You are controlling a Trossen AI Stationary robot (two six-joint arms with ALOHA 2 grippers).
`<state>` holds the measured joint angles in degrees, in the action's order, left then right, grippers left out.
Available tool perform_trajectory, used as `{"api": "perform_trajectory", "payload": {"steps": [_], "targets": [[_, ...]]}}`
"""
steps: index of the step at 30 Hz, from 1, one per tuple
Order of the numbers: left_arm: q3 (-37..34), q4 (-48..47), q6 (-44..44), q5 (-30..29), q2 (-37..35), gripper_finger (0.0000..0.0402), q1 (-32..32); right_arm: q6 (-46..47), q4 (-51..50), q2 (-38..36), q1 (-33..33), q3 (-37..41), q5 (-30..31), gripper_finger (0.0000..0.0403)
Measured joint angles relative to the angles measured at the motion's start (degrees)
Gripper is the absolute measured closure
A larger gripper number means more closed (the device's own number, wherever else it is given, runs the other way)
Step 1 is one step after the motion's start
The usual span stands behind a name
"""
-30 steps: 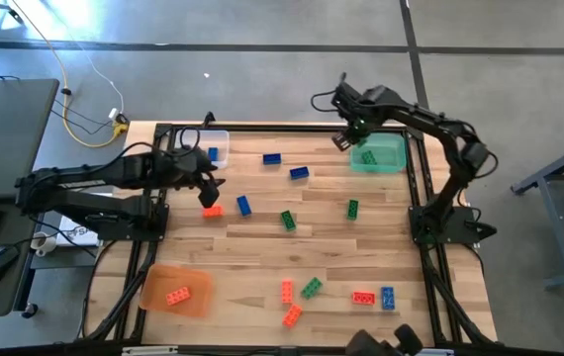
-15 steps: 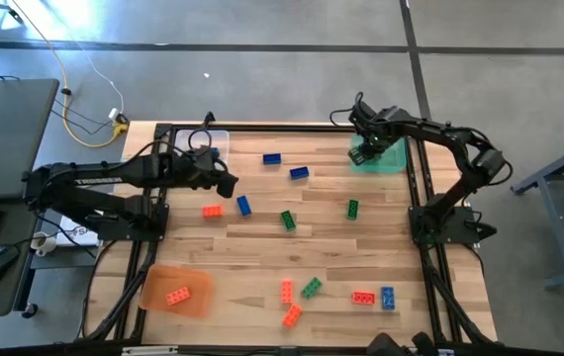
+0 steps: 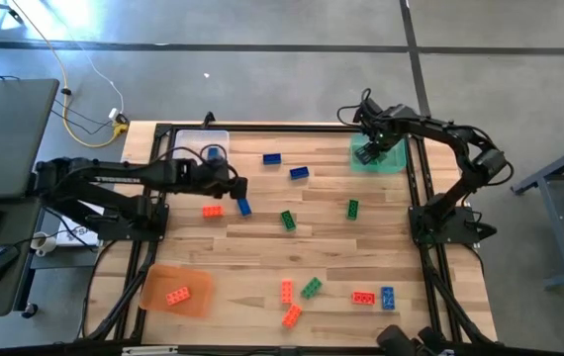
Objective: Sort & place blocks by color
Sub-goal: Put the green game piece into the green bin, then put the blue game piece into the transparent bin
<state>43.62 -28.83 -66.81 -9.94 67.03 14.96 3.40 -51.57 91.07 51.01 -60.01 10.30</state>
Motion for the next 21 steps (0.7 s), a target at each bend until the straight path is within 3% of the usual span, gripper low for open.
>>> {"api": "perform_trajectory", "payload": {"steps": [14,21], "targets": [[0.0,0.0,-18.04,0.9,6.13,0.0177,-5.38,-3.56,-0.18,0.0,0.76,0.0,3.24,0.0177],[2.5,-1.49,-18.05,2.28,7.83,0.0177,-4.97,-5.61,0.69,0.0,0.76,0.0,3.13,0.0174]]}}
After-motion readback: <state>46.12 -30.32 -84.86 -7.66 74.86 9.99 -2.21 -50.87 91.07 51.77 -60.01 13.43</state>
